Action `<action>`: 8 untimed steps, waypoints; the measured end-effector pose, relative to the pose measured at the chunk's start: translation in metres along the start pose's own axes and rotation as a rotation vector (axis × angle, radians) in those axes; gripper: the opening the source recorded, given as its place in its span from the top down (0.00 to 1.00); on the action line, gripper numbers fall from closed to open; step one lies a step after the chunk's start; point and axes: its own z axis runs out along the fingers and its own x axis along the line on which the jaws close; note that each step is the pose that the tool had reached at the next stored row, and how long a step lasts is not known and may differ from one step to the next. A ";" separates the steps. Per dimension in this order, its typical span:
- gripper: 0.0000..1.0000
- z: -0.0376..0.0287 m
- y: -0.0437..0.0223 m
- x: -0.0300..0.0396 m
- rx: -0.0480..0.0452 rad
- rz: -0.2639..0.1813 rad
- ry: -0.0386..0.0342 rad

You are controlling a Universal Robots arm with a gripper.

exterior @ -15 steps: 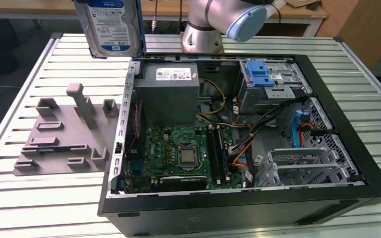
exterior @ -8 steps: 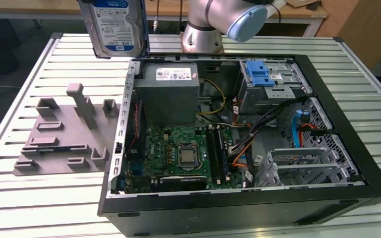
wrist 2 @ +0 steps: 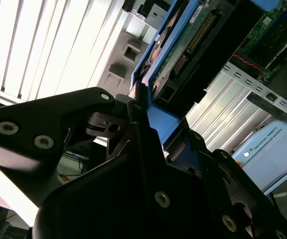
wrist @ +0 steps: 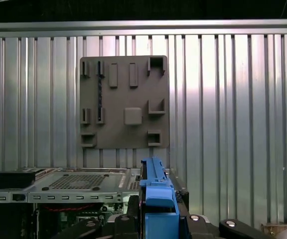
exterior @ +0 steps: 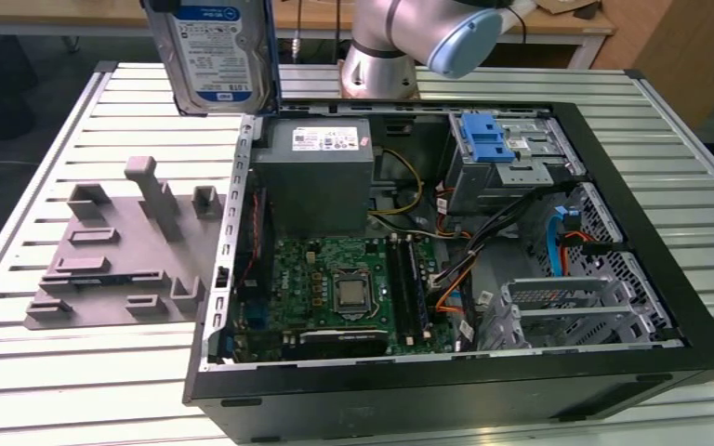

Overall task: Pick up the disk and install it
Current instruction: 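Pick up the disk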

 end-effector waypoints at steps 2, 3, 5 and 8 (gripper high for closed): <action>0.64 0.0000 -0.0001 0.0018 0.0000 0.000 -0.0001; 0.64 0.0001 -0.0002 0.0020 0.0001 0.000 -0.0001; 0.64 0.0000 -0.0002 0.0023 0.0000 0.000 -0.0001; 0.64 0.0000 -0.0002 0.0024 0.0000 0.000 -0.0001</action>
